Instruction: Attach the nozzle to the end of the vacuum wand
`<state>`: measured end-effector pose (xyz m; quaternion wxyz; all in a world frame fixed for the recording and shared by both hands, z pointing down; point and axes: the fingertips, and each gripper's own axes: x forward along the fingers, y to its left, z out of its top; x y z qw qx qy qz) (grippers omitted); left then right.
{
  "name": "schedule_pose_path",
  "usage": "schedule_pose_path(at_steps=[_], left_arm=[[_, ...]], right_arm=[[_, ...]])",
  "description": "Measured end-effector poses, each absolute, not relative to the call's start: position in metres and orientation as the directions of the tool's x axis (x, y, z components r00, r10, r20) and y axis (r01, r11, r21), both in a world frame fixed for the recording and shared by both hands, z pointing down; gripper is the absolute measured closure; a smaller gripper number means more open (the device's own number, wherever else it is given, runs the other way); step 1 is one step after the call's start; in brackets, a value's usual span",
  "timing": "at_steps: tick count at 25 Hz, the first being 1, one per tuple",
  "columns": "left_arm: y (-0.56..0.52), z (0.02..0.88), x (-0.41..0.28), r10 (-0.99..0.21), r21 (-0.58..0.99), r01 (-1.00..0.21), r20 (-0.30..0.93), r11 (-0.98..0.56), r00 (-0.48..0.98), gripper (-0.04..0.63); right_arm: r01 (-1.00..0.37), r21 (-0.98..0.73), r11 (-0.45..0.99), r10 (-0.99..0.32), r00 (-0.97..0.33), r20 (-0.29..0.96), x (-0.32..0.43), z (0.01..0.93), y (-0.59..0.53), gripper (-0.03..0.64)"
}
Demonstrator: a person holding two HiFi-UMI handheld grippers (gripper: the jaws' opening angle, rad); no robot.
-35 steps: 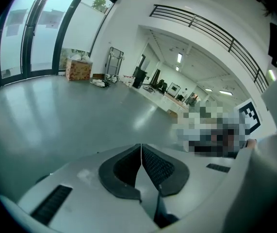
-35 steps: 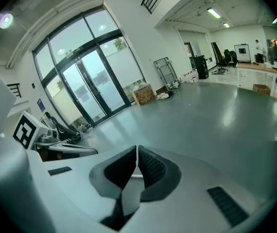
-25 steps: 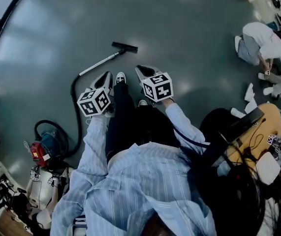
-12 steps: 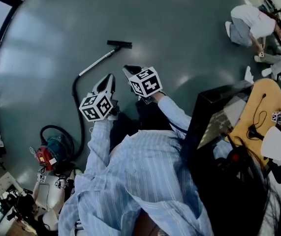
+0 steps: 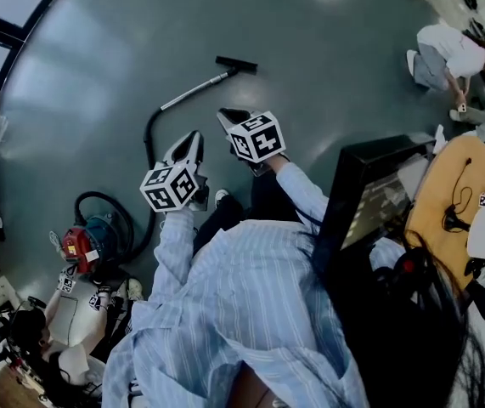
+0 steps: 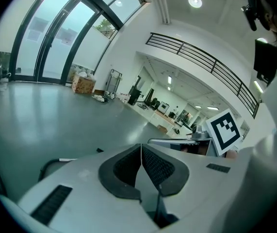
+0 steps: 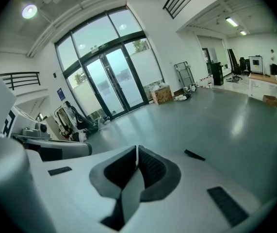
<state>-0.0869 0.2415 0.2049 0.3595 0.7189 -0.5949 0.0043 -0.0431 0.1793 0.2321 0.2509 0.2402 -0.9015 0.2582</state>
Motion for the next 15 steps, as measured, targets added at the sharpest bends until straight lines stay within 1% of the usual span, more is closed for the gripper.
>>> schedule_pose_path(at_steps=[7,15], left_arm=[[0.345,0.212,-0.135,-0.864,0.556,-0.83,0.404,-0.029,0.301,0.583],[0.418,0.216,-0.124,-0.859,0.591,-0.805,0.386,-0.049,0.336,0.583]], right_arm=[[-0.595,-0.311,0.741,-0.333,-0.728,0.6,-0.073,0.238,0.293,0.598],[-0.608,-0.279,0.743,-0.347,-0.707,0.616,-0.057,0.232,0.38,0.598]])
